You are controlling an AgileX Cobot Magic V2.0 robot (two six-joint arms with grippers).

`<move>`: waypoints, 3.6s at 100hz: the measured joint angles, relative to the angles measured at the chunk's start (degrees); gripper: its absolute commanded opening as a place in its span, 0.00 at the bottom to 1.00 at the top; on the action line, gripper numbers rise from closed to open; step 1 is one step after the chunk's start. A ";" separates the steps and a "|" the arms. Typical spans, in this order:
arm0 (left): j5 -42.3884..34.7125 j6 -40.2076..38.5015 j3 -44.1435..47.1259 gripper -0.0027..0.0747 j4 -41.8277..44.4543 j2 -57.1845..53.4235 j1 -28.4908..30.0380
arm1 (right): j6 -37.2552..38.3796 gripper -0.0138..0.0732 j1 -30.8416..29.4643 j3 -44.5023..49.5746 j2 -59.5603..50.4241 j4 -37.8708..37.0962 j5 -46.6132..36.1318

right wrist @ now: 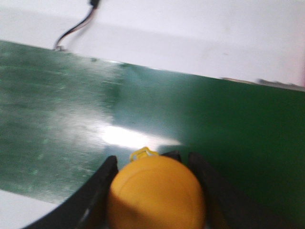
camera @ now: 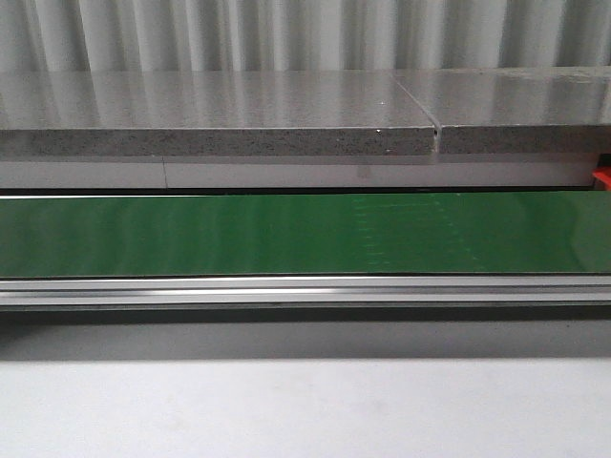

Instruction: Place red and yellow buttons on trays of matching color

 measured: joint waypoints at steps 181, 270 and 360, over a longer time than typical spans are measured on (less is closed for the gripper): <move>0.00 0.00 0.00 0.01 0.00 0.00 0.00 | 12.07 0.69 -27.62 9.85 15.19 -2.76 -16.90; 0.00 0.00 0.00 0.01 0.00 0.00 0.00 | 8.04 0.81 -15.06 9.85 -9.65 1.60 -19.08; 0.00 0.00 0.00 0.01 0.00 0.00 0.00 | 1.80 0.08 2.01 25.98 -41.88 1.71 -16.16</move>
